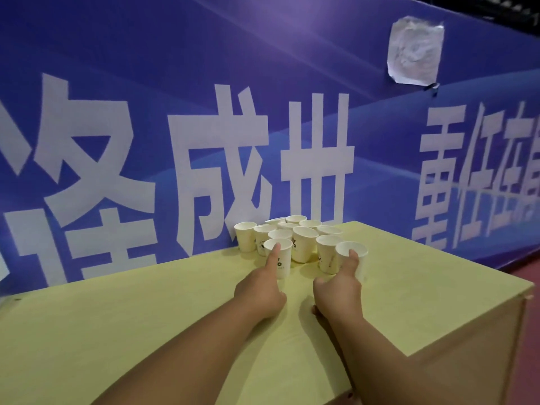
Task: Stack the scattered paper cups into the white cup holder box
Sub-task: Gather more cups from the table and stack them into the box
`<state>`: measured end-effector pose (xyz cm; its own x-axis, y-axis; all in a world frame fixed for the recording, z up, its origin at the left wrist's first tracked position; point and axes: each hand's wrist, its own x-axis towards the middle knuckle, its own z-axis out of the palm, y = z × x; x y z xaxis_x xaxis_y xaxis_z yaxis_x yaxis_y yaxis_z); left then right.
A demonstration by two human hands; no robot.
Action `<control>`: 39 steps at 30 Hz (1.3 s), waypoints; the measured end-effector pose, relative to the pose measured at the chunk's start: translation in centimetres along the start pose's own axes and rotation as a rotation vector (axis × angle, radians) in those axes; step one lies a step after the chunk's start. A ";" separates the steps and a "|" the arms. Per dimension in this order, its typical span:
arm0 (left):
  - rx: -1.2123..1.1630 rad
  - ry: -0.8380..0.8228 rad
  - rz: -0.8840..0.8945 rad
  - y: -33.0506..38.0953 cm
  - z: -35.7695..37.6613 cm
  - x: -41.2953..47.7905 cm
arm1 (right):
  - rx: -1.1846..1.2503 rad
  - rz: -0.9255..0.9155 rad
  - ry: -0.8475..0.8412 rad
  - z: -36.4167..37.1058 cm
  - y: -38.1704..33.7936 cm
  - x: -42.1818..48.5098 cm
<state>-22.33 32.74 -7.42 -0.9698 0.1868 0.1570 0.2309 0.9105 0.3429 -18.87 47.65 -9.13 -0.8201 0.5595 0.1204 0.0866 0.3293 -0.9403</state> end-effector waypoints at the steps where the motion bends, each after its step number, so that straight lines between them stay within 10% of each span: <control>1: -0.012 -0.009 0.000 0.3 0.0 0.6 | -0.009 -0.025 0.030 0.2 0.1 0.0; 16: -0.063 0.292 -0.090 -3.1 -1.4 -2.3 | 0.169 -0.118 0.285 -1.0 0.3 -1.0; 39: -0.387 0.653 -0.396 -26.7 -16.0 -18.2 | 0.217 -0.467 -0.471 22.8 -13.8 -19.0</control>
<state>-9.60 -0.93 -4.60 -0.7721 -0.4765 0.4204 0.0111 0.6513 0.7587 -17.41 15.19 -5.72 -0.9064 -0.0091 0.4224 -0.4092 0.2681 -0.8722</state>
